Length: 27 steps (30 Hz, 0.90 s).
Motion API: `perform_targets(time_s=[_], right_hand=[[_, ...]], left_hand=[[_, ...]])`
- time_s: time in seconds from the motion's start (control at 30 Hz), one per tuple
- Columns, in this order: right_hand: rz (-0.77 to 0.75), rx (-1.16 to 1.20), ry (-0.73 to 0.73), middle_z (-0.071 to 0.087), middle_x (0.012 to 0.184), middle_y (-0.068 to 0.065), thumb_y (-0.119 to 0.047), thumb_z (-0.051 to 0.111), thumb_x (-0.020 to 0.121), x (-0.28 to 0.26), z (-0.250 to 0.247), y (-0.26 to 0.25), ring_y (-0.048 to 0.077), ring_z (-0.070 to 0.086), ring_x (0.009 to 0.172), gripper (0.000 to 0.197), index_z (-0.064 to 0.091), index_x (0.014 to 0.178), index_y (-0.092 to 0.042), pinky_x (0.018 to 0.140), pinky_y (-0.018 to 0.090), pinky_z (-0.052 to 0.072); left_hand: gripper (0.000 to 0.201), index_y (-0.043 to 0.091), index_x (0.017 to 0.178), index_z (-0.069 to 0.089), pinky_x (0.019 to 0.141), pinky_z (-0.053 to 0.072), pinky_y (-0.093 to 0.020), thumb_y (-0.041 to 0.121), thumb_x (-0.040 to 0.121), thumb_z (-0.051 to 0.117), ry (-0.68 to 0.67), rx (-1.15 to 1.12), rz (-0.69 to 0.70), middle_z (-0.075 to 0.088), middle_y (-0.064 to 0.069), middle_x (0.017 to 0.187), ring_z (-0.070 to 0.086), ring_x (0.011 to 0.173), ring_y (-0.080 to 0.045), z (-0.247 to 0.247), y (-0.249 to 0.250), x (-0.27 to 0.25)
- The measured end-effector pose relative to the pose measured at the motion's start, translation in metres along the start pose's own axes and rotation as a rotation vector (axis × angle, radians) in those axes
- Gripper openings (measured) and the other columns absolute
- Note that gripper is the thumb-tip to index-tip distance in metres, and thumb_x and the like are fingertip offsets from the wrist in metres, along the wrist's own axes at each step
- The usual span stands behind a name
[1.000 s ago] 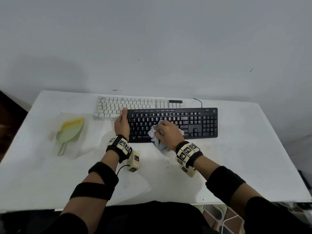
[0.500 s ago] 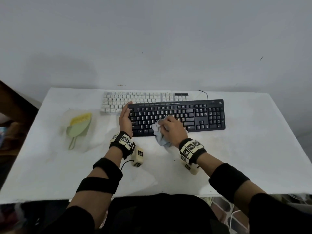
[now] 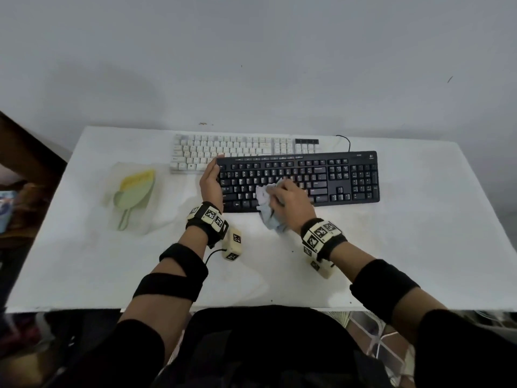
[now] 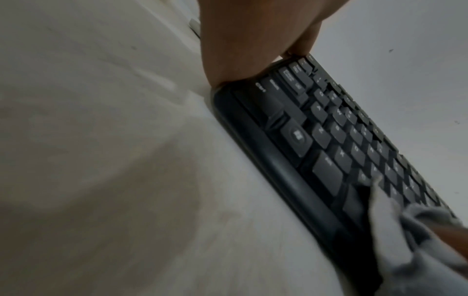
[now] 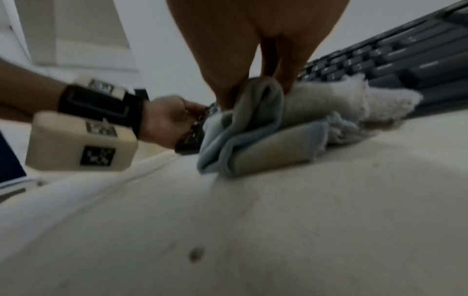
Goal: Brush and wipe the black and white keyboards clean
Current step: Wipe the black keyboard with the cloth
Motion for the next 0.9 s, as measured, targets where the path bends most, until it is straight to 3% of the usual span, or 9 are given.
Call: perform_targets(time_s=[0.13, 0.23, 0.33, 0.37, 0.5, 0.57, 0.67, 0.8, 0.9], right_hand=[[0.042, 0.064, 0.032, 0.062, 0.11, 0.004, -0.013, 0.067, 0.094, 0.002, -0.01, 0.003, 0.014, 0.056, 0.093, 0.023, 0.072, 0.116, -0.008, 0.092, 0.03, 0.053], [0.117, 0.104, 0.145, 0.063, 0.111, 0.01, -0.012, 0.066, 0.095, 0.03, -0.037, 0.008, 0.019, 0.055, 0.093, 0.024, 0.071, 0.118, -0.007, 0.09, 0.029, 0.049], [0.163, 0.081, 0.094, 0.061, 0.114, 0.018, -0.014, 0.058, 0.098, 0.046, -0.033, 0.012, 0.03, 0.056, 0.1, 0.024, 0.071, 0.116, -0.007, 0.088, 0.039, 0.047], [0.159, 0.073, 0.068, 0.06, 0.113, 0.016, -0.016, 0.056, 0.099, 0.044, -0.026, 0.011, 0.027, 0.056, 0.098, 0.024, 0.07, 0.117, -0.007, 0.088, 0.039, 0.048], [0.062, 0.058, -0.007, 0.052, 0.104, -0.003, -0.025, 0.056, 0.102, 0.014, 0.002, 0.007, -0.005, 0.052, 0.084, 0.025, 0.065, 0.117, -0.006, 0.076, 0.021, 0.055], [0.0, 0.037, -0.062, 0.053, 0.108, -0.002, -0.022, 0.06, 0.1, -0.004, 0.01, 0.001, 0.001, 0.055, 0.086, 0.024, 0.067, 0.119, -0.009, 0.068, 0.022, 0.059], [-0.034, -0.007, -0.048, 0.06, 0.107, 0.004, -0.019, 0.064, 0.096, -0.002, 0.005, 0.002, 0.016, 0.058, 0.088, 0.025, 0.072, 0.118, -0.009, 0.085, 0.037, 0.057], [0.075, 0.025, 0.145, 0.061, 0.107, 0.003, -0.022, 0.059, 0.099, 0.027, -0.026, 0.007, 0.011, 0.052, 0.092, 0.021, 0.07, 0.115, -0.013, 0.084, 0.035, 0.051], [0.08, -0.116, 0.129, 0.059, 0.114, 0.009, -0.044, 0.058, 0.097, 0.033, -0.022, -0.008, 0.026, 0.048, 0.104, 0.039, 0.067, 0.122, -0.015, 0.085, 0.038, 0.05]], left_hand=[[0.035, 0.029, 0.115, 0.079, 0.118, 0.04, -0.053, 0.021, 0.095, 0.051, -0.023, -0.037, 0.022, 0.069, -0.004, 0.135, 0.058, 0.134, -0.024, 0.002, 0.0, 0.001], [0.035, 0.029, 0.115, 0.079, 0.118, 0.039, -0.053, 0.022, 0.094, 0.052, -0.029, -0.046, 0.019, 0.068, -0.004, 0.135, 0.057, 0.134, -0.025, 0.001, -0.003, 0.004], [0.036, 0.026, 0.116, 0.078, 0.117, 0.041, -0.054, 0.019, 0.095, 0.05, -0.033, -0.057, 0.004, 0.068, -0.008, 0.135, 0.059, 0.132, -0.027, 0.001, -0.006, 0.006], [0.036, 0.025, 0.115, 0.079, 0.116, 0.041, -0.055, 0.017, 0.096, 0.049, -0.036, -0.07, 0.005, 0.068, -0.009, 0.134, 0.06, 0.131, -0.028, 0.002, -0.006, 0.006], [0.035, 0.027, 0.114, 0.079, 0.117, 0.041, -0.055, 0.019, 0.095, 0.05, -0.036, -0.061, 0.022, 0.068, -0.009, 0.135, 0.058, 0.133, -0.029, 0.001, -0.006, 0.007], [0.035, 0.026, 0.117, 0.078, 0.117, 0.04, -0.055, 0.021, 0.094, 0.051, -0.037, -0.05, 0.012, 0.067, -0.008, 0.137, 0.057, 0.135, -0.029, 0.0, -0.008, 0.007], [0.036, 0.026, 0.117, 0.078, 0.117, 0.041, -0.055, 0.02, 0.096, 0.05, -0.03, -0.053, 0.02, 0.067, -0.009, 0.136, 0.057, 0.134, -0.029, 0.0, -0.006, 0.005], [0.035, 0.022, 0.117, 0.077, 0.116, 0.042, -0.055, 0.016, 0.098, 0.048, -0.023, -0.082, 0.016, 0.068, -0.011, 0.135, 0.059, 0.131, -0.031, 0.003, -0.006, 0.003], [0.037, 0.025, 0.118, 0.077, 0.118, 0.04, -0.054, 0.026, 0.091, 0.054, -0.013, -0.032, 0.002, 0.068, -0.007, 0.136, 0.057, 0.135, -0.027, -0.001, -0.009, 0.006]])
Point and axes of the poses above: each hand's wrist, its own x-axis towards the middle knuckle, its own z-axis out of the palm, y = z × x, the point moved 10 cm from there along x, towards the middle knuckle
